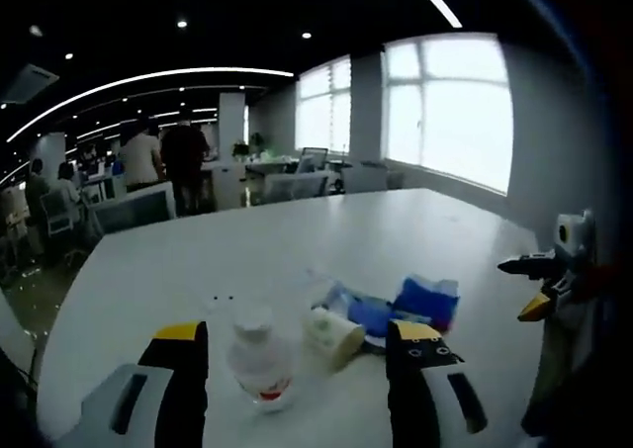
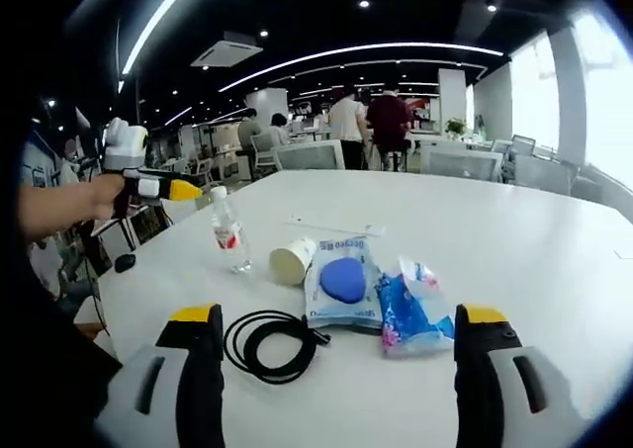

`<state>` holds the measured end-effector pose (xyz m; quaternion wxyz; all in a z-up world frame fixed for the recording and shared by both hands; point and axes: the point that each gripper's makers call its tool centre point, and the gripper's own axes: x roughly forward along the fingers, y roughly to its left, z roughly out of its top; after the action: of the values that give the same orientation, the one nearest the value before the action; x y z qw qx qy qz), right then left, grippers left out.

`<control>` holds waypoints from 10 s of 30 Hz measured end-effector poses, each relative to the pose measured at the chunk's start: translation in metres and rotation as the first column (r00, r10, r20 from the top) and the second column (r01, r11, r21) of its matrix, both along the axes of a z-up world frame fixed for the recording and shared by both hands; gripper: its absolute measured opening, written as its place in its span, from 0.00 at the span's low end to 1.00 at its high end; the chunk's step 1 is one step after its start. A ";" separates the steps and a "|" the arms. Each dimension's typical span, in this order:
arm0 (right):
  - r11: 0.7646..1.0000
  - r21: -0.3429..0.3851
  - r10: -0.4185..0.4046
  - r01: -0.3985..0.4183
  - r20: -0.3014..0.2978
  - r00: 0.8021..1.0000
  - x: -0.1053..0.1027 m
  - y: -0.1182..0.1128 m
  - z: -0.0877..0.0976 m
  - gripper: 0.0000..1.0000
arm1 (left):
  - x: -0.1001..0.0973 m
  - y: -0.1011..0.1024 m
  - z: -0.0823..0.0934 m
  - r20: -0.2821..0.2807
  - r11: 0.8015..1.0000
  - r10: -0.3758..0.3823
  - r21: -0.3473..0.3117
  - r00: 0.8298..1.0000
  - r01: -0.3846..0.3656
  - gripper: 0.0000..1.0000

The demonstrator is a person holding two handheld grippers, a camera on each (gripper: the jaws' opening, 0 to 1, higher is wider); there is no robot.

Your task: Arrange the tabletop items into an orderly group along one side of the table until the central work area is clear of visible clutter.

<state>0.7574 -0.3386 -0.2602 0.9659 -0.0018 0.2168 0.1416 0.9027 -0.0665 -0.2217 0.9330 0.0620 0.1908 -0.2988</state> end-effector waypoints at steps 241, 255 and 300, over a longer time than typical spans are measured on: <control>0.981 -0.128 0.123 -0.148 -0.189 0.974 0.033 0.020 -0.023 0.88 | -0.130 0.024 -0.045 -0.275 0.997 -0.073 -0.058 0.959 0.059 1.00; 0.944 -0.216 0.219 -0.251 -0.159 0.963 0.085 0.053 -0.038 0.65 | -0.129 0.023 -0.047 -0.273 0.997 -0.062 -0.059 0.960 0.047 1.00; 0.842 -0.346 0.364 -0.414 -0.202 0.909 0.171 0.123 -0.101 0.16 | -0.129 0.035 -0.039 -0.244 0.993 -0.091 -0.094 0.965 0.070 0.91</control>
<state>0.9285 -0.2155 -0.3611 0.8818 -0.2245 0.2965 0.2899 0.7734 -0.0311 -0.2612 0.8907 -0.0076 0.2903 -0.3498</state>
